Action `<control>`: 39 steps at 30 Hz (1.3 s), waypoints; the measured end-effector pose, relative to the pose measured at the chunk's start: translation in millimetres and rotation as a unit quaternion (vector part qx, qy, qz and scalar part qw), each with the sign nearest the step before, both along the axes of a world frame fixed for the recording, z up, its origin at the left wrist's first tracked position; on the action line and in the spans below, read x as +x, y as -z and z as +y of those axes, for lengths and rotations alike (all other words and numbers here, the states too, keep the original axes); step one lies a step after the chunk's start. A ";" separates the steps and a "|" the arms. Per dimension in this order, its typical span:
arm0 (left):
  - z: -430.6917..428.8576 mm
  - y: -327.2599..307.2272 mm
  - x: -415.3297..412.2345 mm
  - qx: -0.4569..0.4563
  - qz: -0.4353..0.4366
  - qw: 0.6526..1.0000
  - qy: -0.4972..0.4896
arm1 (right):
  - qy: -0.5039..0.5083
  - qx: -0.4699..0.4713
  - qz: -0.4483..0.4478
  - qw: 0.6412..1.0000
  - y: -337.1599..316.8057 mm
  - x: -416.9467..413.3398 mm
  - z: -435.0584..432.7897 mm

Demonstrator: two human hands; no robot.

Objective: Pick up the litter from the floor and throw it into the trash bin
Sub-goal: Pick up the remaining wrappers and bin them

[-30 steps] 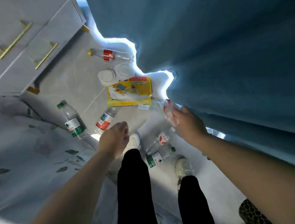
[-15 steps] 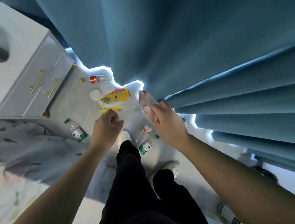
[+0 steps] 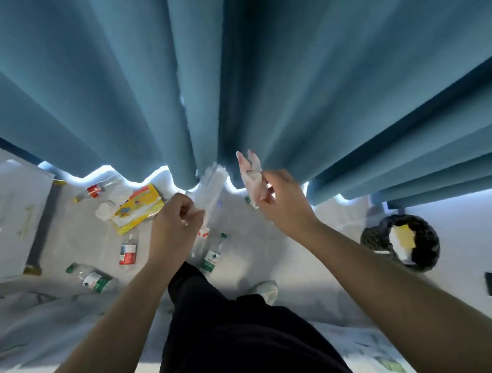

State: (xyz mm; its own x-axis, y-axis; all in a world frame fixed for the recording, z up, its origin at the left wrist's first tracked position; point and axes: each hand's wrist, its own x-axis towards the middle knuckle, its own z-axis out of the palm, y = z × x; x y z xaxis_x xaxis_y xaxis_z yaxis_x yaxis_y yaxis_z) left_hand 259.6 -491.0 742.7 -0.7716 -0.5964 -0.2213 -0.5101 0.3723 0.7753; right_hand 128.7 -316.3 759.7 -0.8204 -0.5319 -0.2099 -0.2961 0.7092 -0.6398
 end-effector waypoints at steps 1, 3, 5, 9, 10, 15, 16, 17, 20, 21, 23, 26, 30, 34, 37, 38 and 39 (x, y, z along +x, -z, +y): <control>18.8 -3.4 -3.9 -0.001 0.003 1.000 0.002 | 0.009 -0.008 0.001 1.000 -2.4 -0.5 20.8; 55.5 -10.8 -12.4 0.008 0.015 1.000 0.009 | 0.029 -0.013 -0.001 0.999 -8.6 -1.4 60.3; 84.1 -17.6 -21.1 0.007 0.031 0.999 0.017 | 0.055 -0.014 -0.004 0.998 -13.6 -2.5 90.1; 134.8 -31.6 -39.4 0.005 0.057 0.998 0.039 | 0.096 -0.022 -0.006 0.995 -26.0 -5.0 145.0; 145.9 -35.2 -45.6 0.006 0.064 0.997 0.046 | 0.108 -0.022 0.000 0.994 -28.4 -6.9 158.4; 192.5 -46.6 -80.5 0.021 0.089 0.990 0.106 | 0.189 -0.014 0.024 0.982 -35.9 -11.8 221.1; 202.5 -47.7 -87.0 0.022 0.091 0.988 0.122 | 0.206 -0.012 0.026 0.978 -35.8 -9.7 234.3; 212.9 -48.9 -93.3 0.019 0.092 0.986 0.137 | 0.221 -0.009 0.028 0.975 -34.8 -7.1 247.3; 244.4 -52.8 -112.0 0.021 0.094 0.979 0.179 | 0.265 -0.005 0.029 0.964 -32.3 -4.5 282.4; 254.0 -52.9 -118.2 0.028 0.097 0.975 0.197 | 0.284 -0.005 0.027 0.959 -31.4 -5.6 292.1; 272.1 -51.0 -130.8 0.042 0.101 0.966 0.233 | 0.316 -0.005 0.022 0.948 -29.8 -9.5 309.3; 298.4 -46.3 -152.6 0.053 0.089 0.961 0.257 | 0.350 -0.001 0.012 0.937 -24.5 -18.8 332.3; 337.4 -33.3 -189.9 0.060 0.066 0.952 0.291 | 0.389 -0.007 -0.004 0.921 -11.3 -44.1 366.7; 384.6 -13.5 -242.0 0.073 0.037 0.941 0.327 | 0.420 -0.017 -0.033 0.907 7.0 -84.7 414.0; 425.5 0.7 -287.8 0.060 0.003 0.928 0.368 | 0.451 -0.017 -0.057 0.890 17.1 -116.7 454.6; 439.9 4.3 -302.2 0.056 -0.009 0.923 0.380 | 0.460 -0.018 -0.067 0.885 19.8 -126.1 467.8; 455.5 7.1 -316.5 0.052 -0.018 0.918 0.392 | 0.468 -0.018 -0.076 0.880 24.0 -135.3 481.5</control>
